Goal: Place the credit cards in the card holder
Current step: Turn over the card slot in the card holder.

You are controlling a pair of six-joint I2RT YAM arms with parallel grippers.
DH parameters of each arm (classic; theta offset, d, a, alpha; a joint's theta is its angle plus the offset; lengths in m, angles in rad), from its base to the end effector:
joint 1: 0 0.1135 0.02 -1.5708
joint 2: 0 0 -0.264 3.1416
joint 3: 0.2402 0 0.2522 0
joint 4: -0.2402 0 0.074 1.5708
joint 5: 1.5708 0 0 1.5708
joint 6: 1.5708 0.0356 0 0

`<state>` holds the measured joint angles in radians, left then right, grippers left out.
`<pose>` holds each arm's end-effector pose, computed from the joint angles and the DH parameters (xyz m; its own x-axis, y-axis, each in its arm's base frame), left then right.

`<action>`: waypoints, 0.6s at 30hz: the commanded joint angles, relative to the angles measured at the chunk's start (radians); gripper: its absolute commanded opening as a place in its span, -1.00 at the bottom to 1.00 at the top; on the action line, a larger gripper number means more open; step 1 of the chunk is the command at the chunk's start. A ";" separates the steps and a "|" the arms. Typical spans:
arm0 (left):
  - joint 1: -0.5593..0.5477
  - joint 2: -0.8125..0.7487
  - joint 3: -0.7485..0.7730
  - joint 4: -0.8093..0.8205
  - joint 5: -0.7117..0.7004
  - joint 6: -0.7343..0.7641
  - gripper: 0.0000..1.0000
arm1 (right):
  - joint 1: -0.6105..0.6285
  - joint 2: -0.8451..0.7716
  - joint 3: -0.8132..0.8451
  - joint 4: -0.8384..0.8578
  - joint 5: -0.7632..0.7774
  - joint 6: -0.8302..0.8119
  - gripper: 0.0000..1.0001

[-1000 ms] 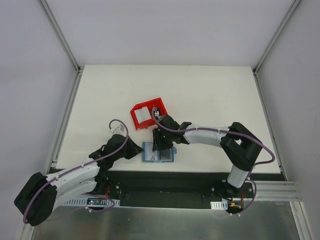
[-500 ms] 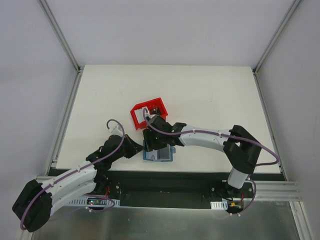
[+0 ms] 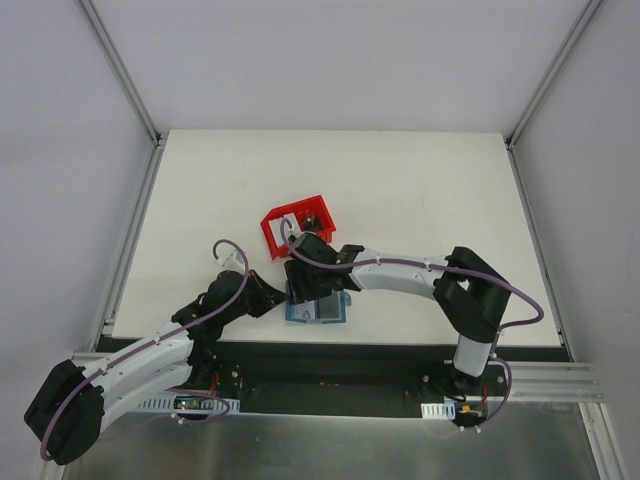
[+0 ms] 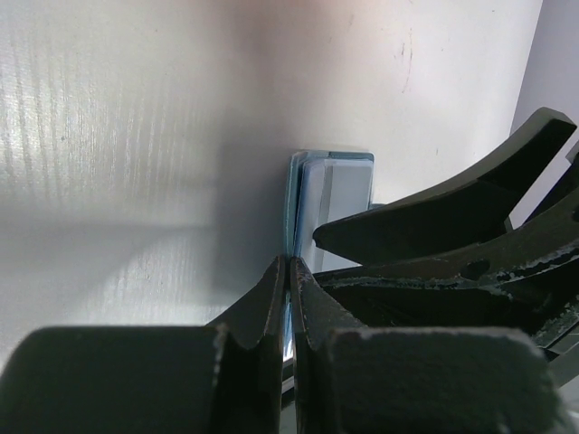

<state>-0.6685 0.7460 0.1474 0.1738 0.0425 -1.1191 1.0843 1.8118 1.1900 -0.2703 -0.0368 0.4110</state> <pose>0.1263 -0.1017 0.1591 -0.7257 -0.5723 -0.3819 -0.0074 0.5616 -0.8274 0.1792 0.3417 0.1907 -0.6909 -0.4523 -0.5641 -0.6743 0.6845 0.2771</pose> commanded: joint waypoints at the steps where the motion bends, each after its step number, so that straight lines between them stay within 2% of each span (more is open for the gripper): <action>1: -0.011 -0.019 -0.006 0.020 -0.010 -0.008 -1.00 | 0.009 0.011 0.048 -0.075 0.075 -0.011 -0.06; 6: -0.011 -0.020 -0.006 0.016 -0.016 -0.007 -1.00 | 0.014 -0.002 0.043 -0.101 0.100 -0.023 -0.28; 13: -0.011 -0.027 -0.011 0.004 -0.023 -0.001 -1.00 | 0.017 -0.040 0.040 -0.162 0.173 -0.049 -0.48; 18: -0.011 -0.036 -0.017 -0.003 -0.029 -0.001 -1.00 | 0.019 -0.065 0.056 -0.243 0.253 -0.069 -0.49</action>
<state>-0.6693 0.7334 0.1440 0.1738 0.0425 -1.1187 1.1019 1.8069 1.2121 -0.3698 0.0952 0.3862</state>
